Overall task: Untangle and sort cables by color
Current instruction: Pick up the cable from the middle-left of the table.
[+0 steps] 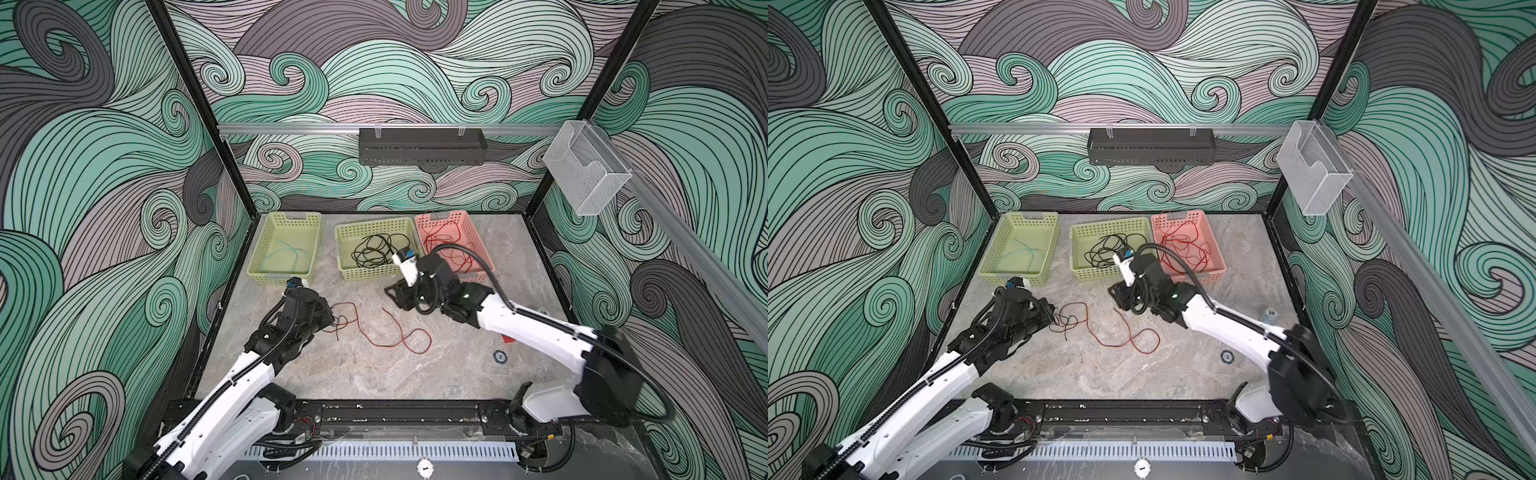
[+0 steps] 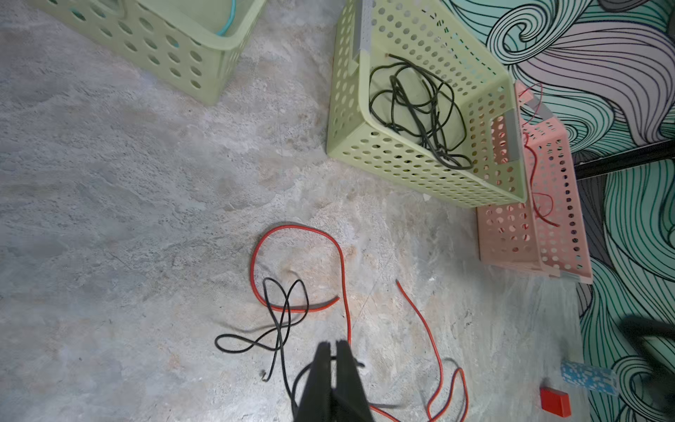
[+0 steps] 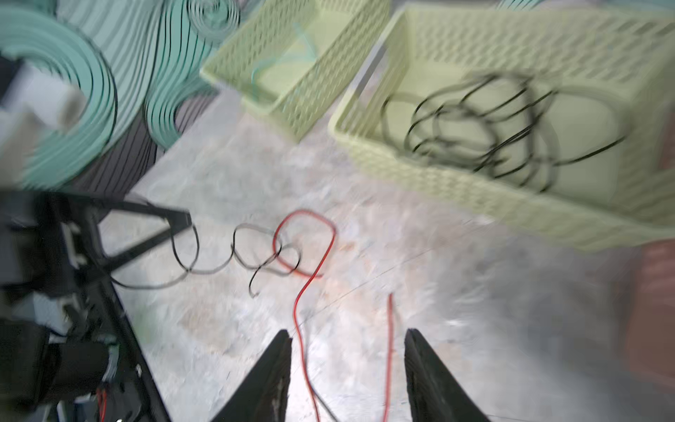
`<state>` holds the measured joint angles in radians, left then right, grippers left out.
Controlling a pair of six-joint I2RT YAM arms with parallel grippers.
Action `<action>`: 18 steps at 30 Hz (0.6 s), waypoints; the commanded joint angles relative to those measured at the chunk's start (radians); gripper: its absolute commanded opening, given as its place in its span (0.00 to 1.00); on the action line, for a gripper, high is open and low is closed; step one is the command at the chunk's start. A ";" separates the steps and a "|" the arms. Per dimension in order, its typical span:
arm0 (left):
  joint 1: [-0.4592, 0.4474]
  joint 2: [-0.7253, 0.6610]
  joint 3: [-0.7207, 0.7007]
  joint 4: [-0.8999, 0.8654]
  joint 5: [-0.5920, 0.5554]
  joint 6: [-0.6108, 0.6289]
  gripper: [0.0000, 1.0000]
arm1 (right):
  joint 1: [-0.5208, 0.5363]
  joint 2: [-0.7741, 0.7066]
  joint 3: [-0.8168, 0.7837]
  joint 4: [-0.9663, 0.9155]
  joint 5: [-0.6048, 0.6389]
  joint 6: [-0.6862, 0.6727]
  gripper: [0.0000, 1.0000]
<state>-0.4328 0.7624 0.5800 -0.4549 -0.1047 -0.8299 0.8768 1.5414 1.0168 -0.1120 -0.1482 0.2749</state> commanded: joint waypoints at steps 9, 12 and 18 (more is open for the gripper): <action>0.006 -0.137 0.075 -0.146 -0.028 0.038 0.00 | 0.069 0.340 0.107 0.107 -0.164 0.094 0.59; 0.006 -0.162 0.075 -0.149 -0.024 0.040 0.00 | 0.077 0.373 0.115 0.112 -0.161 0.101 0.56; 0.006 -0.174 0.078 -0.122 0.027 0.046 0.00 | 0.080 0.293 0.072 0.119 -0.097 0.078 0.53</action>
<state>-0.4328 0.5915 0.6228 -0.5655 -0.1036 -0.8062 0.9554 1.9064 1.1088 -0.0166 -0.2707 0.3592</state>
